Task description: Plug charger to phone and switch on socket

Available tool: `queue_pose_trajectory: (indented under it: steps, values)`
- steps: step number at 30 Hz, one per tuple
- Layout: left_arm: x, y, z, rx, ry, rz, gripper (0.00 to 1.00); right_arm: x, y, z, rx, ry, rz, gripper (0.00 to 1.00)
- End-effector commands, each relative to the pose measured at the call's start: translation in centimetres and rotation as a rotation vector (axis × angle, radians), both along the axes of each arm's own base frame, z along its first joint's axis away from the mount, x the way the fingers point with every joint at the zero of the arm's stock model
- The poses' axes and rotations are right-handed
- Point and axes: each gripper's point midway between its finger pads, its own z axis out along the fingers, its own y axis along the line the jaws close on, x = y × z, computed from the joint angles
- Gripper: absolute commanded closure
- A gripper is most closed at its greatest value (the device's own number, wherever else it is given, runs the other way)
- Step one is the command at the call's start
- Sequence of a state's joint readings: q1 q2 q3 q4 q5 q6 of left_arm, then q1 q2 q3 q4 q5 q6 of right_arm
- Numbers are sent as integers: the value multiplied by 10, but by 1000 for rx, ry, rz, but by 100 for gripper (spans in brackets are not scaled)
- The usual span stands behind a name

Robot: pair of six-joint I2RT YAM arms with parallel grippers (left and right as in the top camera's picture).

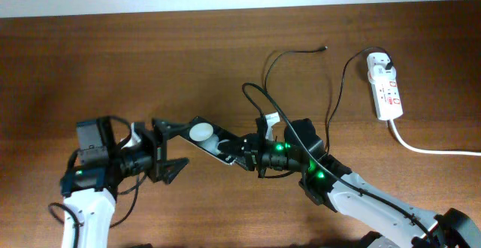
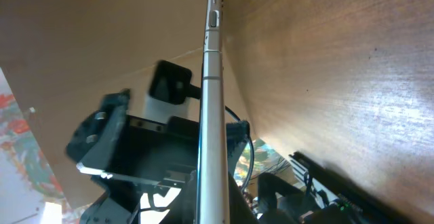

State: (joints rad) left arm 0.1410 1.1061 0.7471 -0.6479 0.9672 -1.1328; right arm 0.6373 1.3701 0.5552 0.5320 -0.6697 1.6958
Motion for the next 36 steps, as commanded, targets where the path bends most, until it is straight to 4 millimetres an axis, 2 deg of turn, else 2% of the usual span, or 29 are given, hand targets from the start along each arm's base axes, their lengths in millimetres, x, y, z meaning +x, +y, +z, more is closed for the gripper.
queue_pose_trajectory:
  steps: [1, 2, 3, 7, 15, 17, 23, 29, 33, 36]
  values:
    - [7, -19, 0, 14, 51, 29, 16, 4, 2, 12, 35, 15, -13, 96]
    - [5, -24, -3, 18, 83, 40, 16, 4, 2, 12, 40, 34, -17, 96]
    - [5, -29, -2, 10, 92, 38, 21, 4, 1, 12, 45, 55, -22, 96]
    - [12, -40, 4, 33, 23, 17, 27, 4, 2, 13, 67, 131, -36, 96]
    - [18, -34, -2, 63, 46, 77, 51, 3, 3, 21, 99, 133, -29, 96]
    - [18, -34, -2, 61, 49, 79, 55, 3, 3, 21, 99, 133, -30, 96]
    - [18, -34, -2, 61, 49, 79, 56, 7, 2, 20, 103, 153, -61, 96]
    - [18, -34, -2, 61, 49, 78, 59, 9, 10, 22, 118, 173, -121, 96]
    - [14, -44, -4, 89, 39, 56, 65, 9, 10, 22, 123, 190, -127, 96]
    - [14, -46, -5, 101, 37, 57, 74, 8, 10, 22, 123, 191, -119, 96]
